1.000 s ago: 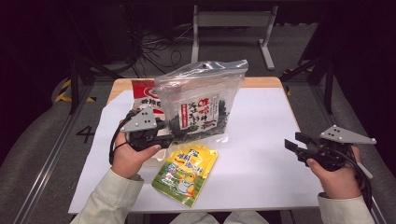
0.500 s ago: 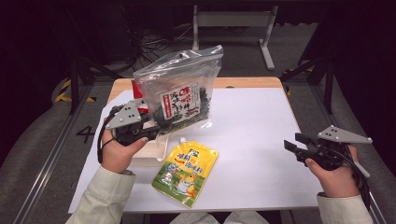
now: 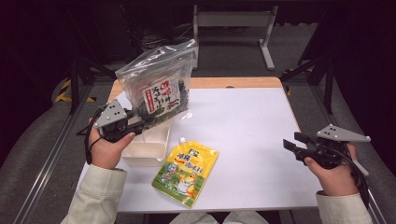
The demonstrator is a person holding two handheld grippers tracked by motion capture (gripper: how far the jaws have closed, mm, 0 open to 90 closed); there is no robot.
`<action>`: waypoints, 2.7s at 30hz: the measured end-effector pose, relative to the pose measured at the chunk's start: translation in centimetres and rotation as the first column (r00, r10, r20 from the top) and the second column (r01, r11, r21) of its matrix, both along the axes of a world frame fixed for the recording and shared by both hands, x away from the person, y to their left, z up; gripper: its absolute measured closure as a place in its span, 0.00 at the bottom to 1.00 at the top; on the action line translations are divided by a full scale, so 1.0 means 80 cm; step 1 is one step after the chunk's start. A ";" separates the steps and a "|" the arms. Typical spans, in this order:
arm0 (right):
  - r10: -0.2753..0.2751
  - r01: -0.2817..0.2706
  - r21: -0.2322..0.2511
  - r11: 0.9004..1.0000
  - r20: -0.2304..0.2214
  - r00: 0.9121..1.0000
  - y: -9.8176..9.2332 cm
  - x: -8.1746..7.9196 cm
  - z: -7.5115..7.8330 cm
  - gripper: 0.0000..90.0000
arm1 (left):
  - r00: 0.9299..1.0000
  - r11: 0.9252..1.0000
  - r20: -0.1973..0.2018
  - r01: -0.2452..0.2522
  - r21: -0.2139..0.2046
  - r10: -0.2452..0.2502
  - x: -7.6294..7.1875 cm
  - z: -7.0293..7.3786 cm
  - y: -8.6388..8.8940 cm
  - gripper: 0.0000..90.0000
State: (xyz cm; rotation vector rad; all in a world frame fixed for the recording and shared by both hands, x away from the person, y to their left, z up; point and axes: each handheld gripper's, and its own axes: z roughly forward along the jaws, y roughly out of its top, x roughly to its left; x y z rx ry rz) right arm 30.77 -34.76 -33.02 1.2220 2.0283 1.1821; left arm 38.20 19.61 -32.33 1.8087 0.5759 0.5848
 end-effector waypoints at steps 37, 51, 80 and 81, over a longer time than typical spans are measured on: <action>0.002 -0.001 0.003 1.000 -0.019 1.000 0.001 0.002 -0.004 0.47 | 0.992 0.996 -0.083 -0.091 0.024 0.092 0.021 -0.059 0.054 0.75; 0.004 -0.004 0.005 1.000 -0.022 1.000 0.000 0.002 -0.005 0.47 | 0.989 0.994 -0.103 -0.098 0.045 0.102 0.025 -0.071 0.060 0.75; 0.017 -0.017 -0.008 1.000 -0.039 0.999 0.008 0.007 -0.012 0.45 | 0.999 0.994 0.016 -0.035 0.103 0.034 0.047 -0.085 0.051 0.75; 0.017 -0.017 -0.008 1.000 -0.040 0.999 0.008 0.006 -0.012 0.45 | 0.999 0.993 0.007 -0.034 0.114 0.034 0.048 -0.087 0.051 0.75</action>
